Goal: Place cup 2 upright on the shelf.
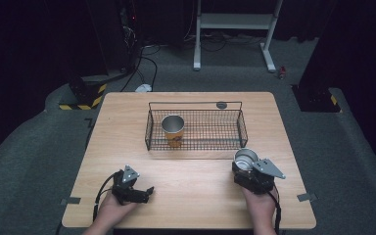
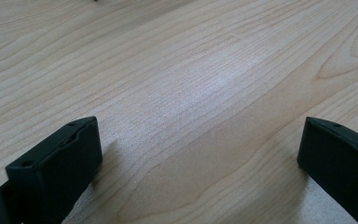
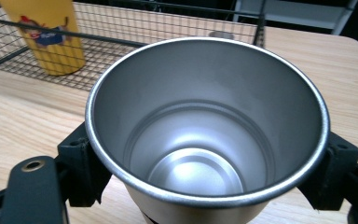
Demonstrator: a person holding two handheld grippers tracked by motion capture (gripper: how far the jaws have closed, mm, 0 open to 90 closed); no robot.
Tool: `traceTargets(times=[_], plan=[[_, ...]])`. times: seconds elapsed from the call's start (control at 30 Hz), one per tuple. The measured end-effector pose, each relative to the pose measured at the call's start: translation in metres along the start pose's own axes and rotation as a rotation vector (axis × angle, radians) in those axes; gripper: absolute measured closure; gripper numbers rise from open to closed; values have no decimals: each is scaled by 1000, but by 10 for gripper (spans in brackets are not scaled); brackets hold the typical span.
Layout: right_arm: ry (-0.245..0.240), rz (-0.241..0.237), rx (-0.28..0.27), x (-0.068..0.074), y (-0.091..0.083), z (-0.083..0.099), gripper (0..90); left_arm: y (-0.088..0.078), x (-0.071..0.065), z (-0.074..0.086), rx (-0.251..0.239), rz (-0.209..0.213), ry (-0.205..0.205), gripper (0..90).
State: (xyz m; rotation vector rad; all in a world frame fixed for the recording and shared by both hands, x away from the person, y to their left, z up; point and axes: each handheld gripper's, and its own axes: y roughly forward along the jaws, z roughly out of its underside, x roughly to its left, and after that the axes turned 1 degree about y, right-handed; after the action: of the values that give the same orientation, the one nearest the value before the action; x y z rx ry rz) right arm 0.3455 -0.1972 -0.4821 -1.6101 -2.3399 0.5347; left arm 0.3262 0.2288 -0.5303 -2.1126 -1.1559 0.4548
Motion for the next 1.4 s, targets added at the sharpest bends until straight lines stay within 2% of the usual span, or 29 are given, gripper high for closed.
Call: traceTargets(times=[0.23, 0.43, 0.93, 1.23, 1.4], plan=[[-29, -34, 4, 15, 3, -3, 182, 0, 0, 0, 0, 0, 1, 2], [-43, -50, 4, 22, 5, -9, 182, -1, 0, 0, 2, 2, 4, 3], [-32, -51, -6, 23, 11, -26, 183, -1, 0, 1, 2, 3, 4, 3], [-3, -40, -14, 21, 13, -38, 182, -1, 0, 1, 3, 1, 2, 3], [-11, -31, -16, 22, 16, -48, 182, -1, 0, 1, 4, 2, 4, 3]])
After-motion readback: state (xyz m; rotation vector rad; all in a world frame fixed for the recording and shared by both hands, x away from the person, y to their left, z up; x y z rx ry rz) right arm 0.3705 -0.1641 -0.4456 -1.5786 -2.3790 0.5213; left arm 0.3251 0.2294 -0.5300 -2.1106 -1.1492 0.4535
